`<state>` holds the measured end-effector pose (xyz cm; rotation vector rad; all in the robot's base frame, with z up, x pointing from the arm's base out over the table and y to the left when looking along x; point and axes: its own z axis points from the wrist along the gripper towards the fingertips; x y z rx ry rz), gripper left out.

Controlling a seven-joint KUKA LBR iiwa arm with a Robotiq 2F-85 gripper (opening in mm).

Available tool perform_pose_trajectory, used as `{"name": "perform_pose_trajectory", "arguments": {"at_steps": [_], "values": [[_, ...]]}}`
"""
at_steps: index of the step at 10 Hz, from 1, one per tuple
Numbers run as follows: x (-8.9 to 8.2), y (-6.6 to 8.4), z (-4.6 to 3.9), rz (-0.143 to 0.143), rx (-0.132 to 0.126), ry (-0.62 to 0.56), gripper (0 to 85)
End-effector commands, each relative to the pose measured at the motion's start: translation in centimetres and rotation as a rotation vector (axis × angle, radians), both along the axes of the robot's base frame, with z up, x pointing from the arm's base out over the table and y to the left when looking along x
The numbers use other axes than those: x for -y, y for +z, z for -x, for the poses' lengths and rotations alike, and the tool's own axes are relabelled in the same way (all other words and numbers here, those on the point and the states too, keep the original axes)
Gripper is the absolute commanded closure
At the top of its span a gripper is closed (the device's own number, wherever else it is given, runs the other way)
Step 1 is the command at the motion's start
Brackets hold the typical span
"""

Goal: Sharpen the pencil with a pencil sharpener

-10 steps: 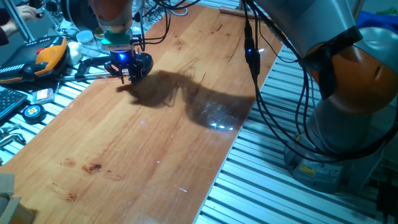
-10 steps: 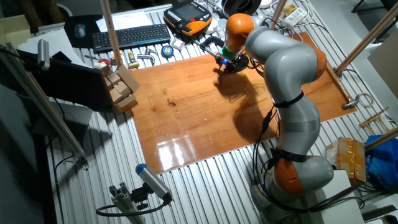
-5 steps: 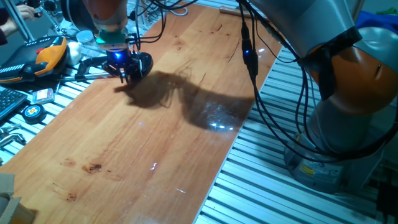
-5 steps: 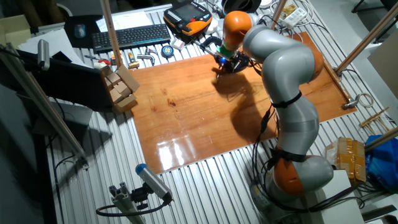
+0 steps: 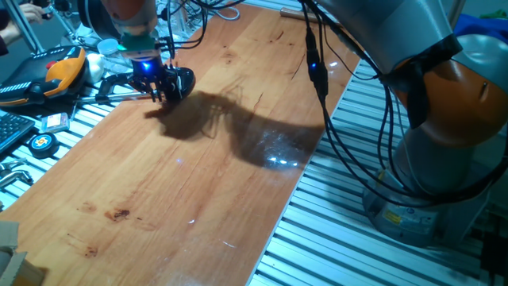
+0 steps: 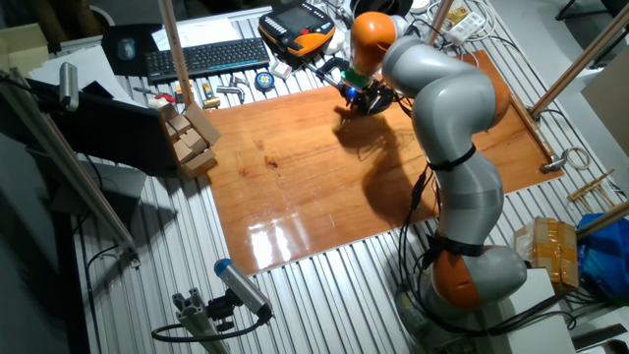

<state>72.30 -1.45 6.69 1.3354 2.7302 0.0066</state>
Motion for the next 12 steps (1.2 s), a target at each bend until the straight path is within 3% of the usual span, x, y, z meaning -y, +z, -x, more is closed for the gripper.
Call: {"name": "perform_pose_trajectory", "arguments": {"at_steps": [1, 6, 12], "values": [[0.0, 0.2, -0.02, 0.000, -0.001, 0.001, 68.0], [0.3, 1.7, 0.14, 0.004, -0.015, 0.011, 68.0], [1.1, 2.6, 0.35, 0.007, -0.015, 0.026, 68.0]]}}
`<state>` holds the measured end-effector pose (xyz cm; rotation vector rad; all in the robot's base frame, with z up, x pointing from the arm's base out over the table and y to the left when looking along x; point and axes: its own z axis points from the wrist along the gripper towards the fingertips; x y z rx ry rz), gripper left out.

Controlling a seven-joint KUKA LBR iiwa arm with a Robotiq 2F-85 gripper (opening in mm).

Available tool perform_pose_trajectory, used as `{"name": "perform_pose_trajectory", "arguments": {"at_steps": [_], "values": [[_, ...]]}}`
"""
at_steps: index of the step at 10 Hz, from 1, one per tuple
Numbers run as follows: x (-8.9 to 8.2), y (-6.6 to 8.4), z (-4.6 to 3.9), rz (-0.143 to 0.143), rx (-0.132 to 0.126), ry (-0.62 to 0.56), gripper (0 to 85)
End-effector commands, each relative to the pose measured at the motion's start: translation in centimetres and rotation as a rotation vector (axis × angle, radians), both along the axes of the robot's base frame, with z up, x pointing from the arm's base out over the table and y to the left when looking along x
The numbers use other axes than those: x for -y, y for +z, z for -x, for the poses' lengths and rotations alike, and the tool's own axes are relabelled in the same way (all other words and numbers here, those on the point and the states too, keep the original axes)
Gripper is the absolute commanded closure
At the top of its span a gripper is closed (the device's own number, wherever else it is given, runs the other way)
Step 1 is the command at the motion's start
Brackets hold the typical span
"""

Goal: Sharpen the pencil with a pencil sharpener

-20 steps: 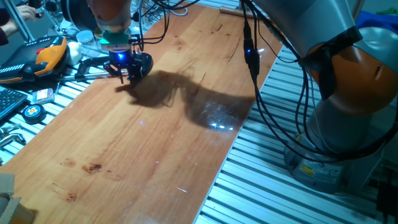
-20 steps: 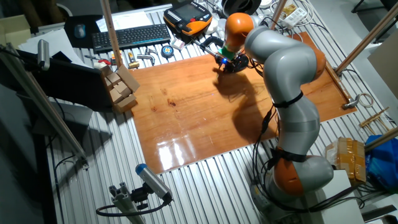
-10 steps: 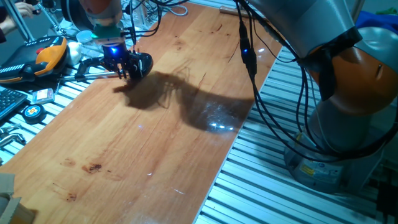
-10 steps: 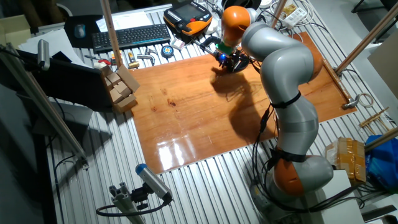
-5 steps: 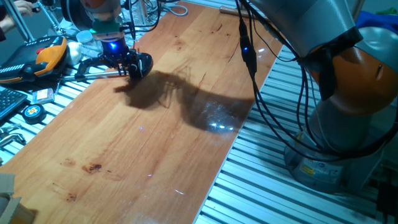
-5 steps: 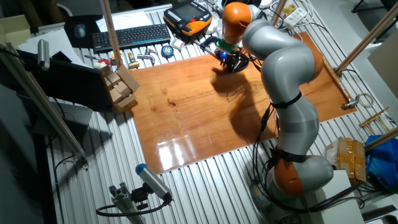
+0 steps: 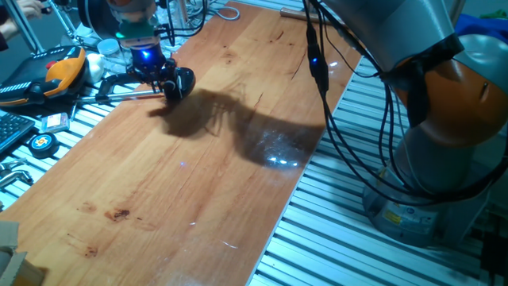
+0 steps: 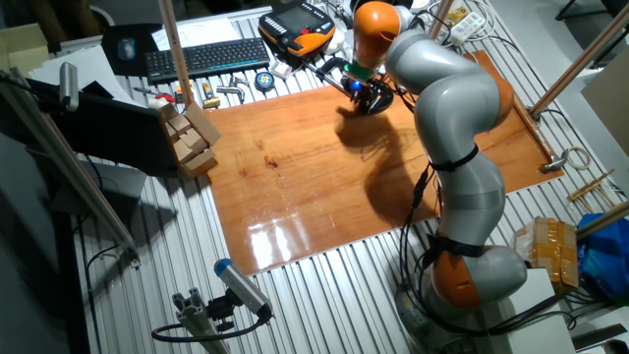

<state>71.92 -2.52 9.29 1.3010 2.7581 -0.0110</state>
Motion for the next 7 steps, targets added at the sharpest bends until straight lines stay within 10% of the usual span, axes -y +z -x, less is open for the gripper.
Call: {"name": "perform_pose_trajectory", "arguments": {"at_steps": [1, 7], "values": [[0.04, 0.15, 0.10, -0.002, 0.000, 0.000, 68.0], [0.52, 0.87, 1.00, -0.001, 0.006, 0.011, 68.0]]}}
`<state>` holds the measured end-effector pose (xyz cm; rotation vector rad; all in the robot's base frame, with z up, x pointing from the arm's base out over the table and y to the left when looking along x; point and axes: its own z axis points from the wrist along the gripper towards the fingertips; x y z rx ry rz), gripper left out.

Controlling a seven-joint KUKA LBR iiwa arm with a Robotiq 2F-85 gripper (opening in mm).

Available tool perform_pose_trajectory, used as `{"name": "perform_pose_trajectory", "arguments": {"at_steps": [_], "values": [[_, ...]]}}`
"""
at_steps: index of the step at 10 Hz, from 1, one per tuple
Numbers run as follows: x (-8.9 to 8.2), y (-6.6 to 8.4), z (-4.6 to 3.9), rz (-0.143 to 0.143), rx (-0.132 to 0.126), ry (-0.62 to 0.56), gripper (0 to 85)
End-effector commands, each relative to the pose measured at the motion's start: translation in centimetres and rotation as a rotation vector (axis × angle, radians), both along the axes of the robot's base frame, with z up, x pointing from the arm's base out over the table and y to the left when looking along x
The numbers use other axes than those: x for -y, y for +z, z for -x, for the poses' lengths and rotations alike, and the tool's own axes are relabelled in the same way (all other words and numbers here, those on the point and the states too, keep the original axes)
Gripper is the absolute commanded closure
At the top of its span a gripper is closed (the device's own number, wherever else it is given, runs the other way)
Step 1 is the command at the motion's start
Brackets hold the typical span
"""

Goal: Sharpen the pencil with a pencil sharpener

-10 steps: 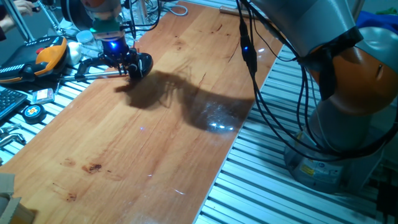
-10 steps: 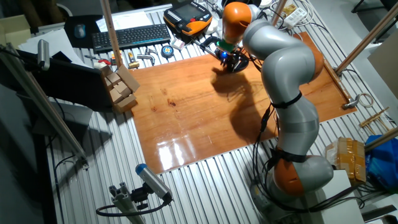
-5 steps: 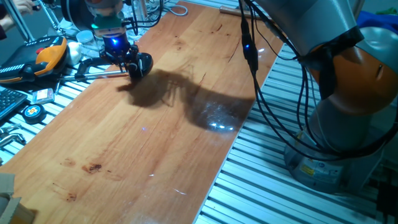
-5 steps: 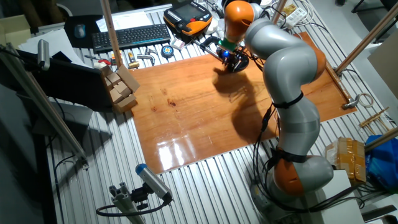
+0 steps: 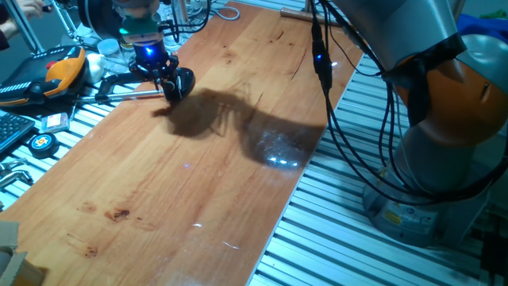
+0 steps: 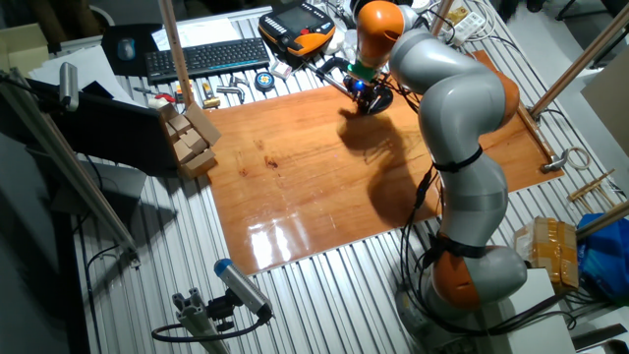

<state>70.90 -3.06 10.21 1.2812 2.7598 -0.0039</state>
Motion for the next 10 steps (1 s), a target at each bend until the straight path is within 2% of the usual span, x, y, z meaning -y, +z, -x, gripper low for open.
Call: {"name": "perform_pose_trajectory", "arguments": {"at_steps": [1, 3, 4, 10], "values": [[0.1, 0.0, 0.12, 0.000, 0.001, 0.000, 68.0], [0.3, 0.1, 0.45, 0.001, 0.004, 0.008, 68.0], [0.4, 0.1, 0.58, 0.001, 0.005, 0.008, 51.0], [0.8, -0.3, 1.13, -0.001, 0.007, 0.007, 51.0]]}}
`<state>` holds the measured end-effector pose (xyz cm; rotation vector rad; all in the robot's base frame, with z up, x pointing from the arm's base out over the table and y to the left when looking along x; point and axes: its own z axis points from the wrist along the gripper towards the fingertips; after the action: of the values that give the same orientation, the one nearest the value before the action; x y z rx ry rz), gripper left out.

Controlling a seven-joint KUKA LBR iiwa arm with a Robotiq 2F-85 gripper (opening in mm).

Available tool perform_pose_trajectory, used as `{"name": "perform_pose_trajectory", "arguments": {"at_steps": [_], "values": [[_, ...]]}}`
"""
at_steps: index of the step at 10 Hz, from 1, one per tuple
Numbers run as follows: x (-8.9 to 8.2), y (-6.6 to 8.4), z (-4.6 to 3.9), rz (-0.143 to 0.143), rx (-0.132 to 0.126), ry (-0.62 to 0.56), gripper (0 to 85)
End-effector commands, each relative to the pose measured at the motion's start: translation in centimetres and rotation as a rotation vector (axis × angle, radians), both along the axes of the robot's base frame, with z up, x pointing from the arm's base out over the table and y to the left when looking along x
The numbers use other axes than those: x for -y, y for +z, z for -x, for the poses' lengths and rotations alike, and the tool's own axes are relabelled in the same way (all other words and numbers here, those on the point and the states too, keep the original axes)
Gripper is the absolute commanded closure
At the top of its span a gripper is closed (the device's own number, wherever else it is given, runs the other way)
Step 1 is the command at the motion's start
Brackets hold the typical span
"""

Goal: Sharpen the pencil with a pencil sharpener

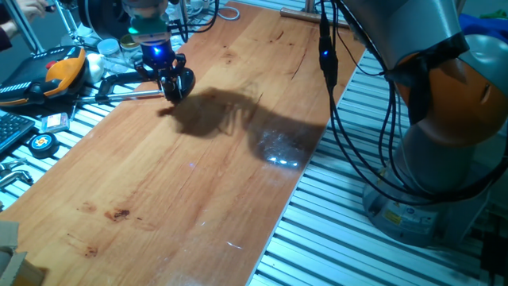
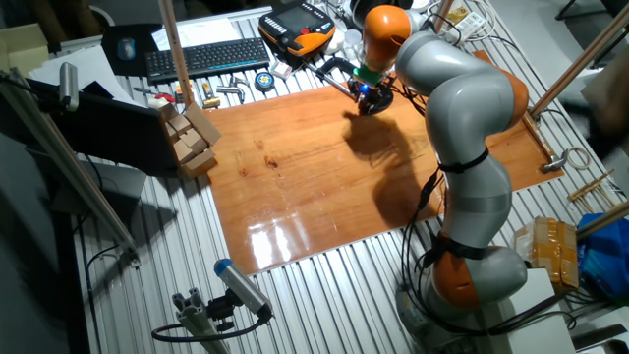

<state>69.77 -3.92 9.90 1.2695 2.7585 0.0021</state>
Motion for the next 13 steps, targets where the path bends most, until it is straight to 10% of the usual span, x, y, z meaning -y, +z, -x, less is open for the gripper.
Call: {"name": "perform_pose_trajectory", "arguments": {"at_steps": [1, 13], "values": [[0.1, -0.1, 0.05, 0.000, 0.000, 0.002, 51.0], [1.6, -1.5, 1.32, -0.015, 0.010, 0.003, 51.0]]}}
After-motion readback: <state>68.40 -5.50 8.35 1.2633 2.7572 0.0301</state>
